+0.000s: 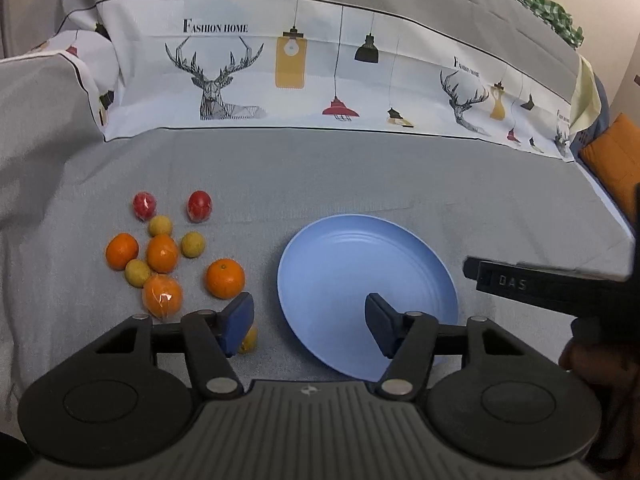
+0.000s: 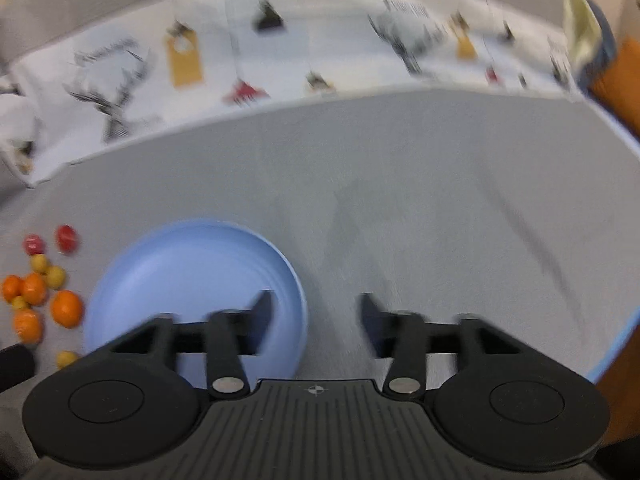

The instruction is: Organize fruits

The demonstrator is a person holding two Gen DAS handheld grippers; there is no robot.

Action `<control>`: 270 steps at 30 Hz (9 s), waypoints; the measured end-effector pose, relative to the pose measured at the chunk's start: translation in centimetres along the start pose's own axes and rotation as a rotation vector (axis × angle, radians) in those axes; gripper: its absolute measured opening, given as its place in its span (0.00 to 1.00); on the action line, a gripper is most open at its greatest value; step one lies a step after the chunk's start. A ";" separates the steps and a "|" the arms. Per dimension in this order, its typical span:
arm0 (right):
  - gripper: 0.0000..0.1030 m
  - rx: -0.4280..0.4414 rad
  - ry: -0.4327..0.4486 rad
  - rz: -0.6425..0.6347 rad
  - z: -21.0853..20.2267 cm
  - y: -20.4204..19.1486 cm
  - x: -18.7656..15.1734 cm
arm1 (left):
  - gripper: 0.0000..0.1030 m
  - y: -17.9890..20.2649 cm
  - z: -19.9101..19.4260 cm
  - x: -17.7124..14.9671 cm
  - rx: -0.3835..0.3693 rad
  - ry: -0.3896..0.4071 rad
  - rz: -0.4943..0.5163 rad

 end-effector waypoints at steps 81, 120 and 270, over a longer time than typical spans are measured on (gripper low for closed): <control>0.80 0.074 0.040 0.026 -2.0 -2.1 2.0 | 0.99 0.7 0.6 0.4 0.045 -0.044 0.058; 0.29 0.340 0.034 -0.626 1.8 -20.3 -5.9 | 0.49 -14.1 6.8 3.1 -0.008 -0.238 -0.180; 0.48 0.060 0.050 -0.184 2.7 -1.9 3.4 | 0.39 2.5 5.4 1.3 -0.115 0.090 0.289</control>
Point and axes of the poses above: each gripper's, at about its wrist camera, not at the fingertips, and z roughly the way its jaws point, y to its right, x to its top, the point moved 6 cm from there along z, roughly the way its jaws point, and after that the axes turned 8 degrees about -y, right-handed, at the moved point
